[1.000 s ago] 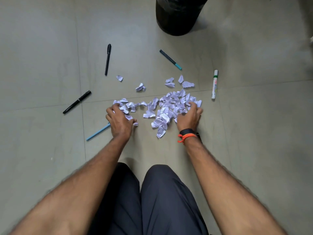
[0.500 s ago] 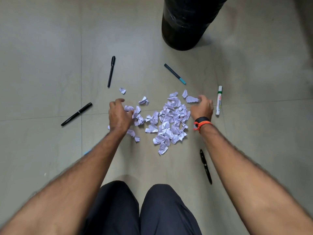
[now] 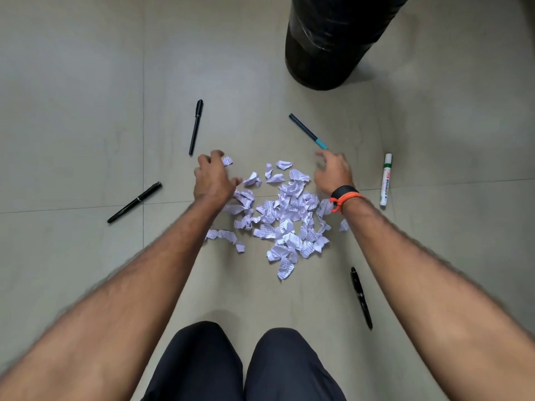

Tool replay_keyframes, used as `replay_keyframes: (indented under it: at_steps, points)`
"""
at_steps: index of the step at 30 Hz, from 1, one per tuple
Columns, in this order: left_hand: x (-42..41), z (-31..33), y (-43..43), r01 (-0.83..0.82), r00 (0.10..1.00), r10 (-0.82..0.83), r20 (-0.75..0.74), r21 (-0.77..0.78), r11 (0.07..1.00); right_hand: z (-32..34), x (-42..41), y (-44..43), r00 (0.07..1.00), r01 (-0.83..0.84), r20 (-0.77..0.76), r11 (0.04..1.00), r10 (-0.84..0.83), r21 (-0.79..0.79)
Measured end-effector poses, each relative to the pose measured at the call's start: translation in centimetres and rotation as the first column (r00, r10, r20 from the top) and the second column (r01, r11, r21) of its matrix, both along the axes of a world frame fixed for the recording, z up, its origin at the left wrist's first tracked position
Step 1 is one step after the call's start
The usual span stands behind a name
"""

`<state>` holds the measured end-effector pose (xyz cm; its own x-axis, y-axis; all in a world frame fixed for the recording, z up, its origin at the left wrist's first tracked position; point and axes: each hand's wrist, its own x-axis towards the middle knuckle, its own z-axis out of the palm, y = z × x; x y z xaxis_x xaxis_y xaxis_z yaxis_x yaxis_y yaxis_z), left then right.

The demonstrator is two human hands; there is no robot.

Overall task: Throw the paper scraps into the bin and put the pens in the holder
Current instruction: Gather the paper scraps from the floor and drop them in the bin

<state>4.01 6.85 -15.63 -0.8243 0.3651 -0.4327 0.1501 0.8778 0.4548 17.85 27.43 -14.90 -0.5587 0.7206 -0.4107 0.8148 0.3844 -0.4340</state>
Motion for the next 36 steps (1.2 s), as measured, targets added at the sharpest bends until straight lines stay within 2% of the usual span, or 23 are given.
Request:
replay_keyframes:
  at_steps: [3, 6, 9, 11, 15, 17, 21, 24, 28, 36]
  points:
    - [0.1, 0.2, 0.4, 0.089, 0.994, -0.083, 0.077, -0.075, 0.993, -0.1, -1.4, -0.8, 0.972, -0.204, 0.099, 0.973, 0.215, -0.105]
    - [1.8, 0.0, 1.6, 0.239, 0.962, -0.238, 0.134, 0.007, 0.971, -0.2, -3.1, -3.2, 0.926, -0.359, 0.054, 0.915, 0.374, -0.184]
    - [3.3, -0.1, 1.5, 0.277, 0.956, -0.28, 0.088, 0.047, 0.96, 0.4, -3.2, -3.7, 0.888, -0.443, 0.04, 0.875, 0.458, -0.195]
    - [3.0, 0.1, 0.9, 0.33, 0.943, -0.329, 0.043, -0.014, 0.944, 1.0, -2.8, -3.2, 0.858, -0.491, 0.073, 0.852, 0.509, -0.182]
    - [2.7, -0.1, 0.2, 0.519, 0.854, -0.52, 0.0, -0.078, 0.851, 0.5, -2.7, -4.1, 0.723, -0.644, 0.196, 0.749, 0.662, -0.157]
    - [2.9, -0.4, 0.3, 0.552, 0.83, -0.555, -0.059, -0.056, 0.832, -0.3, -3.0, -5.2, 0.738, -0.652, 0.161, 0.754, 0.655, -0.078]
    - [2.8, -0.2, -0.1, 0.483, 0.87, -0.484, -0.094, -0.03, 0.875, -0.5, -3.3, -6.2, 0.789, -0.613, 0.099, 0.788, 0.606, 0.055]
    - [2.5, 0.1, -0.7, 0.416, 0.906, -0.414, -0.086, 0.005, 0.909, 0.3, -3.0, -6.0, 0.817, -0.575, 0.08, 0.818, 0.571, 0.036]
    - [1.5, 1.7, -0.8, 0.299, 0.953, -0.292, -0.082, 0.086, 0.951, 2.6, -2.8, -5.4, 0.864, -0.503, -0.022, 0.864, 0.504, 0.032]
    - [-1.4, 10.3, 3.5, 0.182, 0.98, -0.141, -0.137, 0.361, 0.915, 11.5, -3.8, -0.7, 0.922, -0.32, -0.266, 0.94, 0.282, -0.114]
